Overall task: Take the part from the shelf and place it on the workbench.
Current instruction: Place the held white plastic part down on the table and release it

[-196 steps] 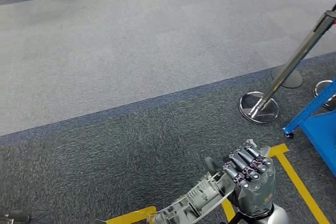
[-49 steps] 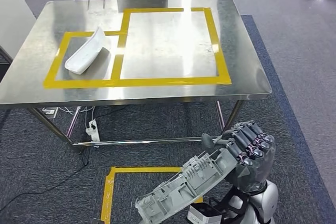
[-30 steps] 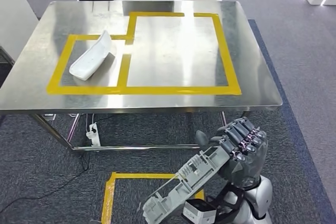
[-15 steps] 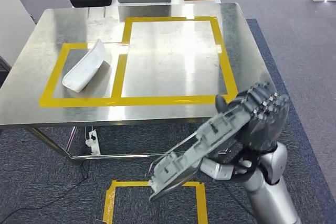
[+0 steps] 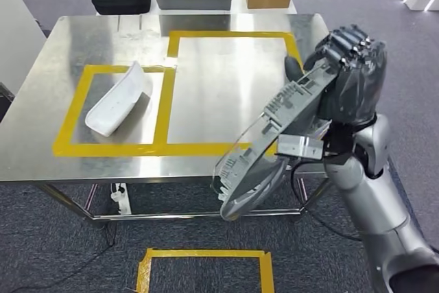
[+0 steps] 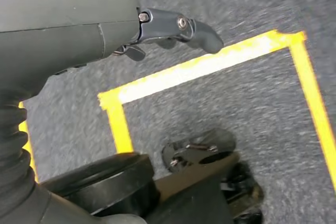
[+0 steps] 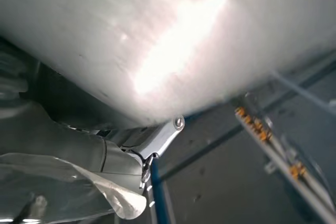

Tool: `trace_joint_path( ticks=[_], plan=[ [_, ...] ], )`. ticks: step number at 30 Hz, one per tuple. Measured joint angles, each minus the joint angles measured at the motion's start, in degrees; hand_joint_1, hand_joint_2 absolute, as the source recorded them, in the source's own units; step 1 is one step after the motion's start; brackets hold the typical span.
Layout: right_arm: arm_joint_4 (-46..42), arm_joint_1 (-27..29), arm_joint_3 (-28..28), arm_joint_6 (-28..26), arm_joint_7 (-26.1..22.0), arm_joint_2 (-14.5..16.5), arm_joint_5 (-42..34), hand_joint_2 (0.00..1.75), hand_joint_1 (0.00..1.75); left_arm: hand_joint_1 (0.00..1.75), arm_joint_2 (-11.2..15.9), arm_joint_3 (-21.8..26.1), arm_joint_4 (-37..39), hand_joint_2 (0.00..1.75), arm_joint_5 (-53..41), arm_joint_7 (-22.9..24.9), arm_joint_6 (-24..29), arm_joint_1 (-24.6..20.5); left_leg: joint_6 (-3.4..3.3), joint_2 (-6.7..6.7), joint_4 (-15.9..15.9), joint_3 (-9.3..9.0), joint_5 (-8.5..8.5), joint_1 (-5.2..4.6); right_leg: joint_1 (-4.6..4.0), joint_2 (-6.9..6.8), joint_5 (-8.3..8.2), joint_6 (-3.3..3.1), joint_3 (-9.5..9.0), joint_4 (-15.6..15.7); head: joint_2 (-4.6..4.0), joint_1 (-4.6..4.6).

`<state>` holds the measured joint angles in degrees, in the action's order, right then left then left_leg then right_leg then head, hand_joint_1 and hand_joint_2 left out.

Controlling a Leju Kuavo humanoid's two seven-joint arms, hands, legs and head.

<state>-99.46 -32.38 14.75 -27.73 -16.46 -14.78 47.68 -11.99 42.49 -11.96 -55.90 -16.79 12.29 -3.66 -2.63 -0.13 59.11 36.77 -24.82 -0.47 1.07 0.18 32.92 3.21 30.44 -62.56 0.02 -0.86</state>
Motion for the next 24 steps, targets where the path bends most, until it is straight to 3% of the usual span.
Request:
trace_joint_path(
  ticks=[3,4,5,6,8,9,10,12,14,15,17,19,20,21,23,24],
  plan=[
    [6.03,-11.00,1.32,5.61,1.75,0.00,-1.92,1.75,1.75,0.00,-0.10,-0.32,0.00,1.75,-1.30,0.37,-0.53,-0.60,-0.53,-0.07,-0.15,-0.53,-0.54,0.03,-0.01,-0.04,3.98,0.11,7.10,-9.73,0.00,-0.14],
    [8.51,-14.66,2.01,7.10,2.67,0.24,-1.90,1.75,1.75,0.00,-0.14,-0.50,0.00,1.75,-1.83,0.58,-0.76,-0.71,-0.59,-0.18,-0.15,-0.71,-0.79,0.02,0.00,-0.03,4.77,0.08,8.88,-11.12,0.00,-0.19],
    [11.22,-18.34,2.79,8.45,3.76,0.70,-1.83,1.75,1.75,0.00,-0.17,-0.74,0.00,1.75,-2.36,0.84,-1.00,-0.79,-0.57,-0.31,-0.15,-0.94,-1.07,0.02,0.02,-0.02,4.20,0.04,9.85,-10.69,0.00,-0.26],
    [13.87,-21.94,3.52,9.57,4.81,1.30,-1.74,1.75,1.75,0.00,-0.21,-1.03,0.00,1.75,-2.87,1.14,-1.24,-0.86,-0.47,-0.46,-0.15,-1.22,-1.36,0.03,0.05,-0.03,1.99,-0.01,10.01,-8.43,0.00,-0.32],
    [18.67,-27.82,4.71,10.90,6.27,2.57,-1.59,1.75,1.75,0.00,-0.33,-1.52,0.00,1.75,-3.45,1.54,-1.53,-1.06,-0.10,-0.73,-0.12,-1.71,-1.86,0.05,0.02,-0.03,-4.42,-0.06,9.08,-1.46,0.00,-0.31],
    [20.61,-29.90,5.21,11.13,6.60,3.09,-1.51,1.75,1.75,0.00,-0.39,-1.67,0.00,1.75,-3.56,1.61,-1.58,-1.15,0.14,-0.90,-0.04,-1.81,-2.07,0.08,-0.13,-0.02,-6.45,-0.24,8.32,1.45,0.00,-0.37],
    [22.21,-31.32,5.67,11.23,6.79,3.56,-1.42,1.75,1.75,0.00,-0.44,-1.78,0.00,1.75,-3.59,1.63,-1.61,-1.19,0.42,-1.07,0.02,-1.85,-2.26,0.14,-0.31,-0.02,-7.45,-0.53,7.84,3.07,0.00,-0.43],
    [24.25,-33.08,6.39,11.19,6.95,4.26,-1.30,1.75,1.75,0.00,-0.51,-2.01,0.00,1.75,-3.66,1.66,-1.64,-1.34,1.07,-1.31,0.00,-2.06,-2.61,0.21,-0.64,-0.11,-7.32,-1.37,7.04,3.97,0.00,-0.50],
    [25.36,-34.12,6.86,11.08,6.95,4.69,-1.25,1.75,1.75,0.00,-0.57,-2.19,0.00,1.75,-3.72,1.64,-1.64,-1.65,1.88,-1.05,0.85,-1.84,-3.18,0.26,-0.44,-0.25,-7.33,-1.93,6.30,4.31,0.01,-0.31],
    [25.89,-34.54,7.05,11.06,6.95,4.85,-1.24,1.75,1.75,0.00,-0.57,-2.23,0.00,1.75,-3.75,1.63,-1.63,-1.80,2.38,-0.80,2.54,-1.12,-3.90,0.36,-0.25,-0.27,-7.26,-2.18,5.76,4.55,0.01,-0.22],
    [27.08,-35.01,7.40,11.24,7.19,5.27,-1.21,1.75,1.75,0.00,-0.57,-2.34,0.00,1.75,-3.92,1.62,-1.64,-1.94,3.48,-0.31,9.02,1.93,-6.57,0.76,-0.13,-0.32,-6.85,-2.62,4.86,4.70,0.01,-0.11],
    [28.81,-35.91,7.95,12.45,8.39,5.94,-0.49,1.75,1.75,0.00,-0.55,-2.56,0.00,1.75,-4.35,1.78,-1.68,-1.96,3.99,-0.17,14.73,5.22,-8.30,1.08,-0.14,-0.24,-6.42,-2.83,4.36,4.66,0.02,-0.09],
    [30.30,-37.05,8.39,13.37,9.44,6.60,0.38,1.75,1.75,0.00,-0.54,-2.72,0.00,1.75,-4.65,1.94,-1.73,-2.03,3.91,-0.15,15.01,5.91,-7.66,1.11,-0.13,-0.09,-6.30,-2.84,4.28,4.63,0.01,-0.11],
    [32.40,-38.78,8.94,14.38,10.59,7.61,1.61,1.75,1.75,0.00,-0.51,-2.89,0.00,1.75,-5.00,2.15,-1.82,-2.17,3.63,-0.14,13.16,5.66,-5.87,1.06,-0.13,0.13,-6.23,-2.85,4.25,4.60,0.02,-0.08],
    [38.37,-43.27,10.27,15.81,12.93,10.37,5.01,1.75,1.75,0.00,-0.47,-3.29,0.00,1.75,-5.80,2.48,-2.00,-2.73,2.57,-0.09,5.74,3.35,-1.02,0.72,-0.12,0.56,-6.17,-2.80,4.24,4.64,0.02,-0.11],
    [41.64,-45.46,10.97,16.21,13.93,11.77,6.95,1.75,1.75,0.00,-0.46,-3.49,0.00,1.75,-6.20,2.57,-2.11,-3.09,2.09,-0.04,2.35,2.23,0.50,0.45,-0.09,0.68,-6.20,-2.70,4.23,4.73,0.02,-0.13]
  ],
)
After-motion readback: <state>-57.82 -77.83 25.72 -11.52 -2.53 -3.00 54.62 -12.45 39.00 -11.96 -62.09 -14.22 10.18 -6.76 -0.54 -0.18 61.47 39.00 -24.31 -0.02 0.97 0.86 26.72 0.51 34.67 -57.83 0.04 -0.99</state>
